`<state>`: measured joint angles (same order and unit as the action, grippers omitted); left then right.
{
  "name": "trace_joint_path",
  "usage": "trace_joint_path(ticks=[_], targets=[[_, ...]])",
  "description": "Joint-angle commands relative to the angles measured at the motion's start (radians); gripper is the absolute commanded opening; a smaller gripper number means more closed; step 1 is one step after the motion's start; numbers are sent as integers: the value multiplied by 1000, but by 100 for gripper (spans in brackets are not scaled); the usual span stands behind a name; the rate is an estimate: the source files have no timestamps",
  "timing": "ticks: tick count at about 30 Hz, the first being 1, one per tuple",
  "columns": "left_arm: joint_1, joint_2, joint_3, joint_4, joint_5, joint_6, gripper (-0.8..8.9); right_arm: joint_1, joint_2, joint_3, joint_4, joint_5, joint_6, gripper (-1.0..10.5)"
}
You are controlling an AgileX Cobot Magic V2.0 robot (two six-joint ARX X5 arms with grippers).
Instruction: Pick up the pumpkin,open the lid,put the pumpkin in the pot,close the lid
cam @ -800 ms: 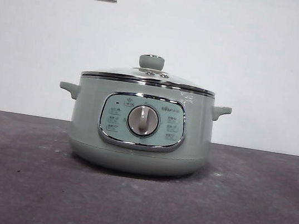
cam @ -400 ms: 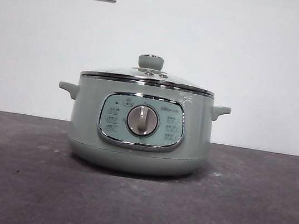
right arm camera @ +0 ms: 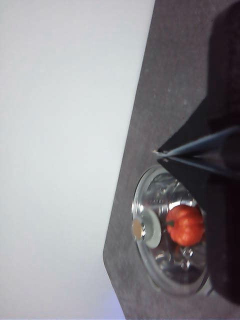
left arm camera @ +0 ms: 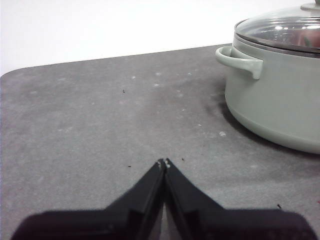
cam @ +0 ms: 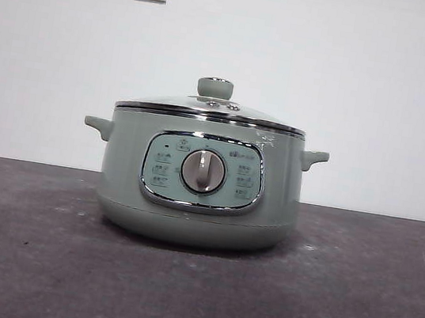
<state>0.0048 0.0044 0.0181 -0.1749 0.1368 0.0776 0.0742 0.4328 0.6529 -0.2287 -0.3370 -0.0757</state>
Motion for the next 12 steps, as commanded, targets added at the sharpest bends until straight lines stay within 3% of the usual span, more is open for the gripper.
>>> trace_joint_path(ticks=[1,12], targets=[[4,-2,-16,2,-4,-3,-4,-12,-74,-159,111,5,-4,1],[4,-2,-16,2,-4,-3,-4,-16,-301,-483,175,59,8,1]])
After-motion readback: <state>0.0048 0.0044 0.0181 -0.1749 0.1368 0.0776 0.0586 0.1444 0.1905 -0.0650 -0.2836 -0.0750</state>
